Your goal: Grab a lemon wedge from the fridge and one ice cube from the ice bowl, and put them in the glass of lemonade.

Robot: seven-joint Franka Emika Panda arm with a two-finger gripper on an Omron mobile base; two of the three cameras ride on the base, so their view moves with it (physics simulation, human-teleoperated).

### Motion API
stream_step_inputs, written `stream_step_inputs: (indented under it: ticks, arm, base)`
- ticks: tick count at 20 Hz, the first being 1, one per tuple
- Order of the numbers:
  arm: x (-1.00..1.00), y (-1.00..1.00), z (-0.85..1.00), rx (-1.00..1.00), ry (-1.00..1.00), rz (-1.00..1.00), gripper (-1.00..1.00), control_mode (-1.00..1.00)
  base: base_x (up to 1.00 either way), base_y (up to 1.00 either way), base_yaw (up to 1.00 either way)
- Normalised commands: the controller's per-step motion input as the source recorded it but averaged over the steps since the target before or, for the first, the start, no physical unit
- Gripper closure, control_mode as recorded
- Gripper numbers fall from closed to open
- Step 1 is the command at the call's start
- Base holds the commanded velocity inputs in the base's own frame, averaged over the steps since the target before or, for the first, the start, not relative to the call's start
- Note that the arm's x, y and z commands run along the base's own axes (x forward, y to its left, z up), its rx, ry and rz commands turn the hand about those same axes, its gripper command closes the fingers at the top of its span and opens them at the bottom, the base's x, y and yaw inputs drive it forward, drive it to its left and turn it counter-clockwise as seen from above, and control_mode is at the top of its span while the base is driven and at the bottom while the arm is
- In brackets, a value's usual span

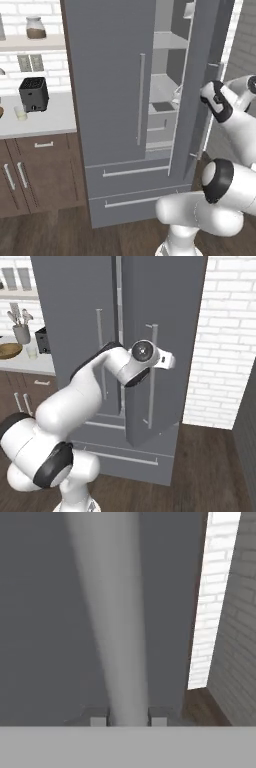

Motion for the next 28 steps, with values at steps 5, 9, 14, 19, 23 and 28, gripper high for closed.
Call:
stream_step_inputs:
  ticks: [5,9,14,19,23,28]
  arm:
    - [-0.9,-0.87,0.0,0.06,-0.03,-0.05,1.0,-1.0]
    - [-0.57,-0.39,0.01,0.01,-0.01,-0.01,1.0,-1.0]
    - [-0.28,-0.04,0.18,0.0,0.0,0.0,1.0,-1.0]
    - [-0.75,-0.02,0.67,0.0,0.0,0.0,1.0,-1.0]
    - [-0.76,0.12,0.79,0.0,0.0,0.0,1.0,-1.0]
    - [-0.16,0.8,0.58,-0.13,0.01,-0.01,1.0,-1.0]
  base:
    - [0.0,0.0,0.0]
    - [0.0,0.0,0.0]
    - [0.0,0.0,0.0]
    - [0.0,0.0,0.0]
    - [0.0,0.0,0.0]
    - [0.0,0.0,0.0]
